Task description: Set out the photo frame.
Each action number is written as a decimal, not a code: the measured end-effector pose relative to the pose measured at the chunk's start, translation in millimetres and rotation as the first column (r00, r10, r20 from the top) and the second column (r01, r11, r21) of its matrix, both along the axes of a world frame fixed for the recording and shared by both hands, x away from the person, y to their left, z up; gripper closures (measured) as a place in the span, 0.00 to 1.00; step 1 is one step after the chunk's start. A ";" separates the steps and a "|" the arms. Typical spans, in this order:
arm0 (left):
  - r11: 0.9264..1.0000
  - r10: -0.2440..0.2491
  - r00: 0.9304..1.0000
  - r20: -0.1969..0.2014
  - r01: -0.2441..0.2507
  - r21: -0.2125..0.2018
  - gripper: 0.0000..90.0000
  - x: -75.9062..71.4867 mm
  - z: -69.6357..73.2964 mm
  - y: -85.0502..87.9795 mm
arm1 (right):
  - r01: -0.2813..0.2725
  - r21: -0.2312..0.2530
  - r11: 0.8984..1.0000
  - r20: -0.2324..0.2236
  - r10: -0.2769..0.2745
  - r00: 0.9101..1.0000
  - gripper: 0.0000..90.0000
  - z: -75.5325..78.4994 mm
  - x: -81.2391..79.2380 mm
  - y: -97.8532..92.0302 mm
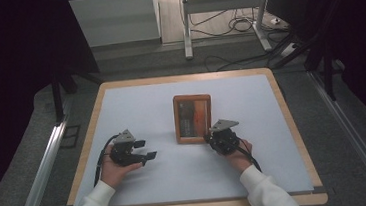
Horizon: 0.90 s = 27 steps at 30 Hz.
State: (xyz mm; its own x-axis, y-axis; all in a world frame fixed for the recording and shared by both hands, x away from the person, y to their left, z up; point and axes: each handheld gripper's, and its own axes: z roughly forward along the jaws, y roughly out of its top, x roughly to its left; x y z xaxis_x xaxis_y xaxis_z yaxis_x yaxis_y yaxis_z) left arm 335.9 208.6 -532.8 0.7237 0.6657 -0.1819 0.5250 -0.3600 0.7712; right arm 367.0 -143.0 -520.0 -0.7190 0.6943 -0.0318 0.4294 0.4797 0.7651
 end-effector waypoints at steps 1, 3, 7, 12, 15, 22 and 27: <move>1.000 0.000 1.000 0.001 0.000 0.000 0.31 0.0 0.1 0.1 | 0.001 0.019 1.000 -0.004 0.000 1.000 1.00 1.1 0.5 -2.3; 1.000 -0.002 1.000 0.004 0.002 -0.002 0.31 -0.1 0.5 0.4 | -0.004 0.060 0.998 -0.015 0.005 1.000 1.00 3.5 -0.9 -5.9; 1.000 -0.001 1.000 0.008 0.001 0.000 0.31 -0.8 1.3 1.1 | -0.020 0.068 0.997 0.012 0.019 1.000 1.00 12.3 -12.0 -10.8; 1.000 -0.004 1.000 0.014 0.004 -0.002 0.31 -2.8 2.9 0.2 | -0.001 0.052 0.999 0.023 -0.001 1.000 0.99 16.0 -28.0 -29.9; 1.000 -0.005 1.000 0.018 0.005 -0.001 0.31 -3.9 4.1 -0.4 | 0.025 0.056 0.998 0.015 -0.026 1.000 0.94 16.3 -38.1 -48.3; 1.000 -0.006 1.000 0.019 0.006 0.012 0.31 -4.9 4.1 -3.3 | 0.092 0.081 0.992 0.005 -0.093 0.996 0.50 13.9 -61.3 -88.6; 1.000 -0.004 1.000 0.021 0.003 0.022 0.31 -5.8 4.4 -5.4 | 0.128 0.092 0.987 0.003 -0.129 0.992 0.39 11.9 -69.2 -107.1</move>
State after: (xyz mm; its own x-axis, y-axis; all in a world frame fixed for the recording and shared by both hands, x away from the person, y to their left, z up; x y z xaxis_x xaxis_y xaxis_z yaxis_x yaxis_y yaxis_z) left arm 330.1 203.3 -528.4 0.7295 0.6669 -0.1519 0.5077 -0.3791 0.7737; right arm 297.8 -250.1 -508.0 -0.6235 0.7812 0.0302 0.4763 0.3489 0.8071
